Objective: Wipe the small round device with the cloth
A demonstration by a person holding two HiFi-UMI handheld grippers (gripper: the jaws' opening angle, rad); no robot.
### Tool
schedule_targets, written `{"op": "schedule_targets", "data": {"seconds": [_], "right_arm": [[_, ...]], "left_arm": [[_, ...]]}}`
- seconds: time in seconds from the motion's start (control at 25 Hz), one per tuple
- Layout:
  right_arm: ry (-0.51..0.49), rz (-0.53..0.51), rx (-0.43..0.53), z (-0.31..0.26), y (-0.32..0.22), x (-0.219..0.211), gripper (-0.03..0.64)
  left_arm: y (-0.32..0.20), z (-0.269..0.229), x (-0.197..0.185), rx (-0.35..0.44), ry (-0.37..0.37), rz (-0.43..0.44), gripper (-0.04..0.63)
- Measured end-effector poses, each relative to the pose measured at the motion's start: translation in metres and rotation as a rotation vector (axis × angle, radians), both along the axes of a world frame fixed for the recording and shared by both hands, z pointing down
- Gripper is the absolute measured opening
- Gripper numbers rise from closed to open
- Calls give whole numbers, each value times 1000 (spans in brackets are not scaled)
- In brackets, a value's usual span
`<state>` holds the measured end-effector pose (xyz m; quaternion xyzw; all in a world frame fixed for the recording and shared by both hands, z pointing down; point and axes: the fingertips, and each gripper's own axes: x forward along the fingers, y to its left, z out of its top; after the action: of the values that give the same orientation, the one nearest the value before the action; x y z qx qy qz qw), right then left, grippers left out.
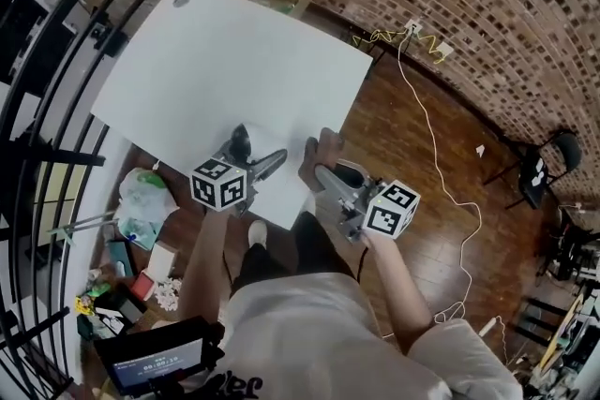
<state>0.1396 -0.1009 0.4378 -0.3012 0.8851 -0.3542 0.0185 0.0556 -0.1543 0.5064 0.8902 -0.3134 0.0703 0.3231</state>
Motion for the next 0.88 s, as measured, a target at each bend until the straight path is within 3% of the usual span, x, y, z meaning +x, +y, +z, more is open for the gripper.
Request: {"op": "schedule_targets", "data": {"seconds": [0.2, 0.32, 0.56, 0.88], "right_arm": [[76, 63, -61, 46, -10, 22, 40], [107, 105, -73, 63, -24, 31, 40], [143, 68, -44, 73, -47, 29, 40], [174, -61, 12, 61, -88, 16, 40]], "left_arm": [[4, 91, 7, 69, -353, 95, 397], [9, 130, 9, 105, -470, 149, 397], [19, 156, 9, 176, -607, 219, 397], [21, 156, 10, 231, -617, 202, 405]]}}
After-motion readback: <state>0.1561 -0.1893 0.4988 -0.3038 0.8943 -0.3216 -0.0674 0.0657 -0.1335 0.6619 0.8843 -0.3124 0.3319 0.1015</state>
